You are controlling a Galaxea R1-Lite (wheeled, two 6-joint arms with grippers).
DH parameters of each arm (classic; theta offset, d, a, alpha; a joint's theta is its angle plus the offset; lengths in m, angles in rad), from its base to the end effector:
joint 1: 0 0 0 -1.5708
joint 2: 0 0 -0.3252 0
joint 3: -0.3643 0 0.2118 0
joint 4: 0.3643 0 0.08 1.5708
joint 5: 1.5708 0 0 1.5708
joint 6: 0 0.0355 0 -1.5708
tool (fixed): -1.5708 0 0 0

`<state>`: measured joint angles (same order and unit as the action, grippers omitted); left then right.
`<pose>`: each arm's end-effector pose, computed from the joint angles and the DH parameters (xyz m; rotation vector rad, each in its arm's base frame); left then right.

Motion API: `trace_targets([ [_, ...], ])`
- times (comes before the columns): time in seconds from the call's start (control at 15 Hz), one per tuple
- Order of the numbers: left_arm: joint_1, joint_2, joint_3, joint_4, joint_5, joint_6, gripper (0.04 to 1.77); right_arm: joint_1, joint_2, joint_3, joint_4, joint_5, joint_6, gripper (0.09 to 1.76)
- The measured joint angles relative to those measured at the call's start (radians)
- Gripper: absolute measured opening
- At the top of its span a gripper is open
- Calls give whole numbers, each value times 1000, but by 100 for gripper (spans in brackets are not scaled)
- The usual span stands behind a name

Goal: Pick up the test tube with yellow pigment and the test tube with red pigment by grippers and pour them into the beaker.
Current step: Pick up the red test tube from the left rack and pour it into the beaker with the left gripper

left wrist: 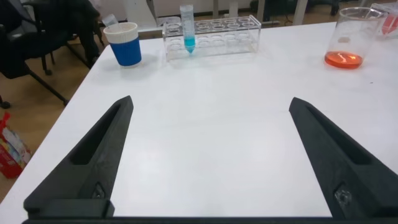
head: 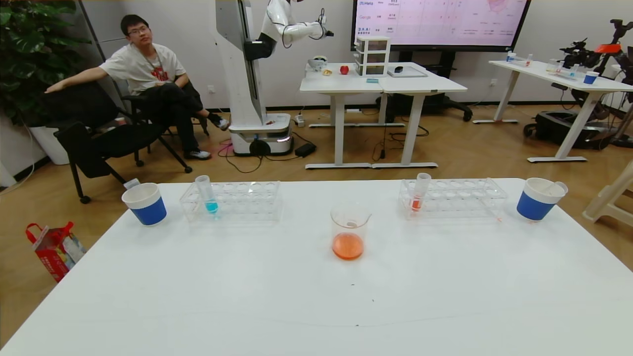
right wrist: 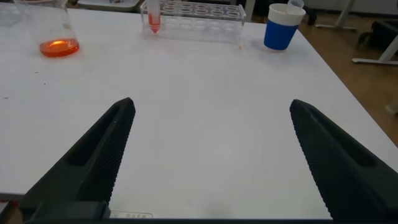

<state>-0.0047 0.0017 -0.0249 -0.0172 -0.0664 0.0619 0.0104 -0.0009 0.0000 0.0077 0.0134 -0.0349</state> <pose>-0.0138 -0.0023 0.0852 0.0631 -0.0426 -0.0698 -0.0119 0.0004 0.0746 -0.0349 0.0064 0.0239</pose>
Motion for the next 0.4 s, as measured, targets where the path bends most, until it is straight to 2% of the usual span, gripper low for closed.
trace_targets([
  [0.27, 0, -3, 16, -26, 12, -23, 175, 0, 0, 0, 0, 0, 0, 174],
  [0.4, 0, -3, 23, -36, 57, -141, 175, 0, 0, 0, 0, 0, 0, 174],
])
